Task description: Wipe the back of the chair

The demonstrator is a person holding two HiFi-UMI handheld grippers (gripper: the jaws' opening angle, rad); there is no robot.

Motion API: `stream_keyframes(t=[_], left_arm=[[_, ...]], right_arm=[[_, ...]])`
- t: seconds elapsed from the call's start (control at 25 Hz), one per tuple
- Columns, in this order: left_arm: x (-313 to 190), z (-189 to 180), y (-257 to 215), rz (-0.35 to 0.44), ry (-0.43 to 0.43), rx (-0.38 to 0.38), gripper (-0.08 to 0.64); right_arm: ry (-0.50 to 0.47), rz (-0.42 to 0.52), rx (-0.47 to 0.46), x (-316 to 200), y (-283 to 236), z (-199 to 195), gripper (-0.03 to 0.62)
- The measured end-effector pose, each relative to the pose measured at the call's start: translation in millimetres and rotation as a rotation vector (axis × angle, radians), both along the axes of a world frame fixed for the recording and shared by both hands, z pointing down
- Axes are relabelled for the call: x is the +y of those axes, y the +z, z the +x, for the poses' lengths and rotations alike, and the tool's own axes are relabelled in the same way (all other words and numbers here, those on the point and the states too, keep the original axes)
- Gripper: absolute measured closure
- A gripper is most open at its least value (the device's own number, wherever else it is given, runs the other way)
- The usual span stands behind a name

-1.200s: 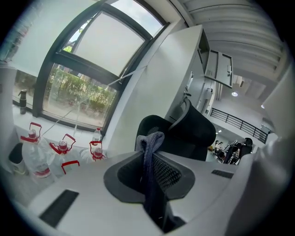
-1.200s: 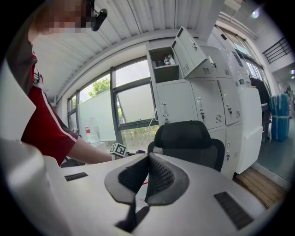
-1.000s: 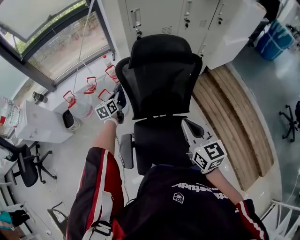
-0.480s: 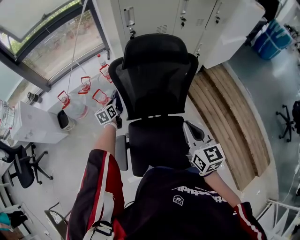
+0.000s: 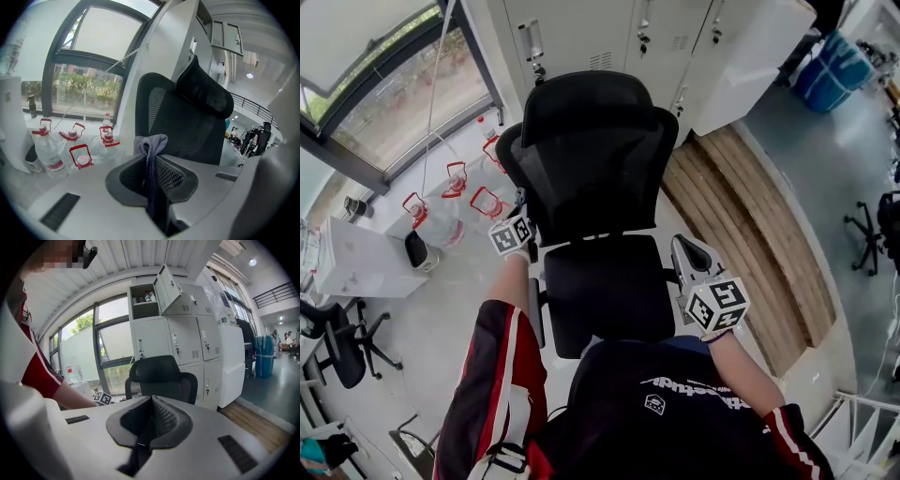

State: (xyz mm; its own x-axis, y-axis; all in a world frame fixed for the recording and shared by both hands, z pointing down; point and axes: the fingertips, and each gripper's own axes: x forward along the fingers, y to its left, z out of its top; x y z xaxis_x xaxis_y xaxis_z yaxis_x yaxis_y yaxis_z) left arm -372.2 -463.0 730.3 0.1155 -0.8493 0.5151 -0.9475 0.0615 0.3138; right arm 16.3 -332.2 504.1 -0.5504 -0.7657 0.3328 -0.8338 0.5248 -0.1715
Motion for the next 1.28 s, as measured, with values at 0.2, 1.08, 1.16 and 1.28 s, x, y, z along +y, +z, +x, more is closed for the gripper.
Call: stream_keyframes(t=[0.2, 1.08, 1.16, 1.28], left_arm=[[-14.6, 35.6, 4.3, -0.003, 0.036, -0.003, 0.503], [-109.2, 299.1, 15.9, 0.026, 0.334, 0.068, 0.503], [-115.7, 325.2, 18.2, 0.028, 0.362, 0.076, 0.503], [-124.0, 360.8, 21.3, 0.025, 0.399, 0.093, 0.503]], right_arm=[[0.036, -0.021, -0.010, -10.6, 7.3, 26.5, 0.577], [0.174, -0.069, -0.035, -33.3, 22.3, 166.5, 0.577], [0.191, -0.072, -0.038, -35.9, 24.7, 180.9, 0.577], [0.216, -0.078, -0.044, -40.4, 27.3, 198.6, 0.577]])
